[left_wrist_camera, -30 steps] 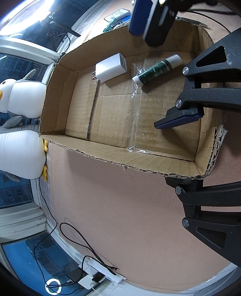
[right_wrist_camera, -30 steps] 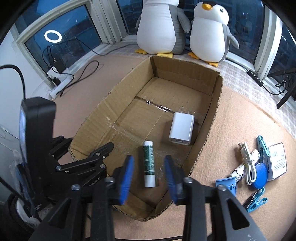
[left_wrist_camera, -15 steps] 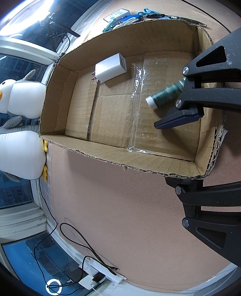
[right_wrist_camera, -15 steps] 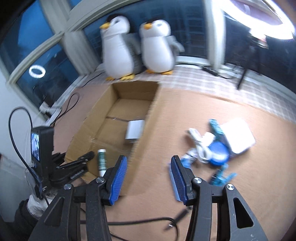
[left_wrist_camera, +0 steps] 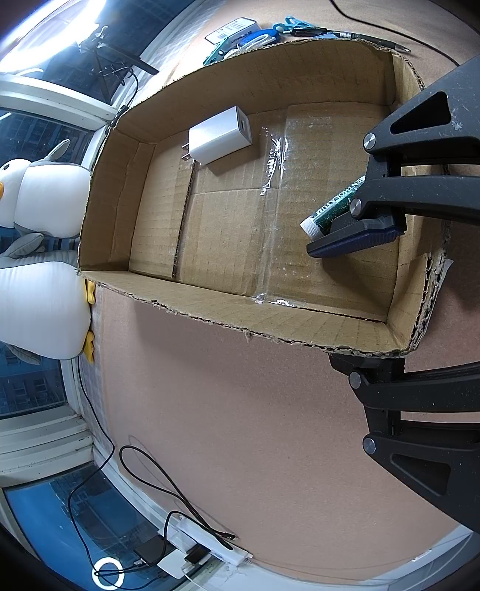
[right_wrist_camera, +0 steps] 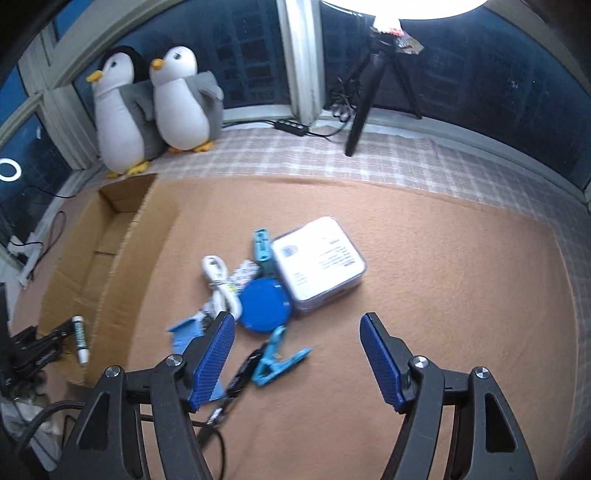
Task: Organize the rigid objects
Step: 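Reach the right tool to the white square power bank and grasp it, then carry the power bank with the right tool into the box and release, then reach the right tool to the blue clip and grasp it, then carry the light blue clip with the right tool into the box and release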
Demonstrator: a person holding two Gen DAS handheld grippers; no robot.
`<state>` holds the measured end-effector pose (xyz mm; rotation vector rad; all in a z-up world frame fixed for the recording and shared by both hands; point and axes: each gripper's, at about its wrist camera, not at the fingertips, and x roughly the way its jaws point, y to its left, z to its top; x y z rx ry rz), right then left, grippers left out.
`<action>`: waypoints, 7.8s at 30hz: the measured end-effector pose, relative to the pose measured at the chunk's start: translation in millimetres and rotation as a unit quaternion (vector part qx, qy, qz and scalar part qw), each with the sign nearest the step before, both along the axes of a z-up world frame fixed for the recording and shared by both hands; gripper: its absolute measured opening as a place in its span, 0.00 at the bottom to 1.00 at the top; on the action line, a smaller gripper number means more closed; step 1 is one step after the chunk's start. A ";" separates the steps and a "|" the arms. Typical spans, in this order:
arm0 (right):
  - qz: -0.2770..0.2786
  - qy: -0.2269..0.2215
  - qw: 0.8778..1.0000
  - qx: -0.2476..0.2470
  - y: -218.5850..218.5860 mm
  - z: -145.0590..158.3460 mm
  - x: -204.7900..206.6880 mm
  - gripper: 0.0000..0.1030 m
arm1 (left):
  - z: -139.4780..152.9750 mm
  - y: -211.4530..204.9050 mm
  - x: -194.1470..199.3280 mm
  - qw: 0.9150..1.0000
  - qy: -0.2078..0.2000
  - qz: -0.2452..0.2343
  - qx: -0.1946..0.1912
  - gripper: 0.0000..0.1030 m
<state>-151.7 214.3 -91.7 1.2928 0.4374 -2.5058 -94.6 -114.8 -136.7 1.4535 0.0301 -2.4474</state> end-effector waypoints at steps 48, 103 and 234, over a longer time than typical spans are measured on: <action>0.022 -0.072 0.994 0.083 -10.6 -42.2 -94.5 0.68 | -1.3 -3.5 0.1 1.000 -0.004 0.008 0.006 0.44; 0.245 -0.069 0.967 0.026 -286.1 -68.4 16.1 0.65 | -0.6 -3.9 -2.5 1.000 -0.001 0.012 0.010 0.44; 0.177 -0.093 0.977 -0.075 -186.0 6.1 42.9 0.11 | -0.1 4.6 2.8 0.999 0.001 0.039 0.014 0.44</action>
